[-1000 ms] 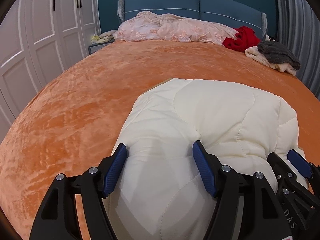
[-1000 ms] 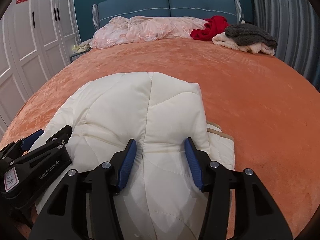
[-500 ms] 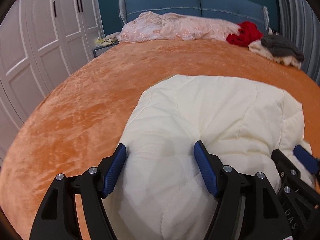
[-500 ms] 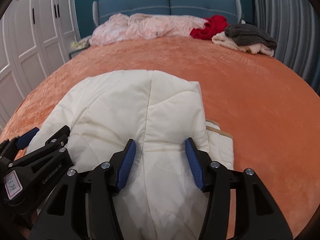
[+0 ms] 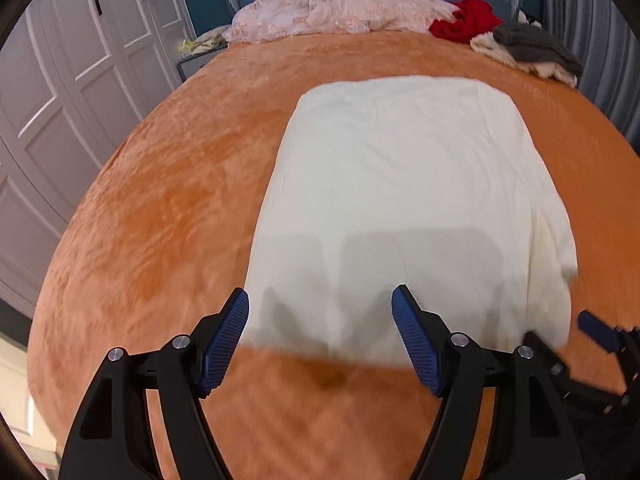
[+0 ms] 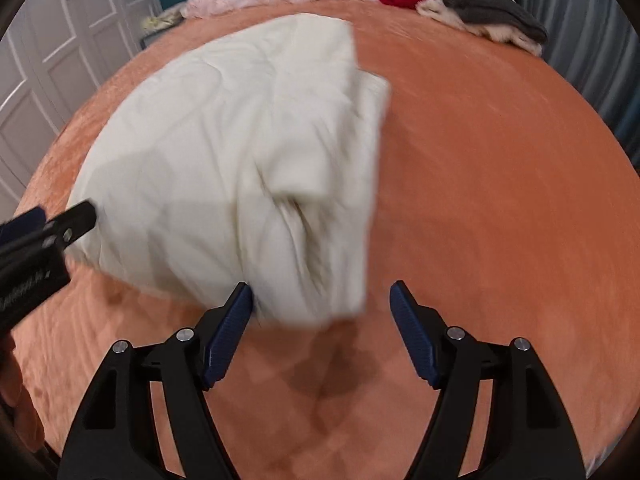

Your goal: Fold large clothes

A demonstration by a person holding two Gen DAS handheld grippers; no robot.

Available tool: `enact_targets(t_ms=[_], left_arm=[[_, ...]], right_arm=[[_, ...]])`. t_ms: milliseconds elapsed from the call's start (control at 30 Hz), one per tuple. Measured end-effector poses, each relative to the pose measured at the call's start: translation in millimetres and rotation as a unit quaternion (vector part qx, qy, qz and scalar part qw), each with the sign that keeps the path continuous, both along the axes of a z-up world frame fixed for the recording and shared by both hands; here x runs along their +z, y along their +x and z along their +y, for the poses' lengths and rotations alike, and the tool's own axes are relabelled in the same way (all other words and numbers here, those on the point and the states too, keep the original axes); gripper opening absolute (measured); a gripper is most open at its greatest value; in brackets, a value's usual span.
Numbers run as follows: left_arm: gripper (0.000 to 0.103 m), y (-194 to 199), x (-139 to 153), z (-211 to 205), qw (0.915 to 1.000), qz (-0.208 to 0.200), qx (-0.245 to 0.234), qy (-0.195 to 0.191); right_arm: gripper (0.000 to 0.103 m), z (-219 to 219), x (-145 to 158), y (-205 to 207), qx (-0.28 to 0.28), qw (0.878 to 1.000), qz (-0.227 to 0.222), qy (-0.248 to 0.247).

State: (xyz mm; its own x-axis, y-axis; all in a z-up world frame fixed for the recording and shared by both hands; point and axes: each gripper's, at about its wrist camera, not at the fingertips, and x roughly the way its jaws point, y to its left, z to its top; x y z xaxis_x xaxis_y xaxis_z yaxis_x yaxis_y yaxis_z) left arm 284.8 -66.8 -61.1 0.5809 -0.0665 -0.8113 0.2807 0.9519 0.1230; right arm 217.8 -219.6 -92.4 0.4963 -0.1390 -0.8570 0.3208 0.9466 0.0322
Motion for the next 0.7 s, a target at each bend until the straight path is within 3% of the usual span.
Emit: enact_targets(t_ms=[200, 333, 500, 700], left_arm=[[0.072, -54, 26, 13, 0.9998, -0.01, -0.002, -0.014], [0.072, -91, 42, 20, 0.9996, -0.023, 0.006, -0.017], [0.072, -137, 53, 29, 0.9992, -0.035, 0.013, -0.013], [0.072, -167, 60, 37, 0.9988, -0.038, 0.019, -0.022]], right_arm=[[0.068, 28, 55, -61, 0.009, 0.998, -0.044, -0.05], [0.08, 45, 83, -107, -0.004, 0.995, -0.074, -0.061], [0.082, 50, 95, -144, -0.011, 0.995, -0.086, -0.052], [0.082, 58, 97, -174, -0.005, 0.994, -0.091, -0.053]])
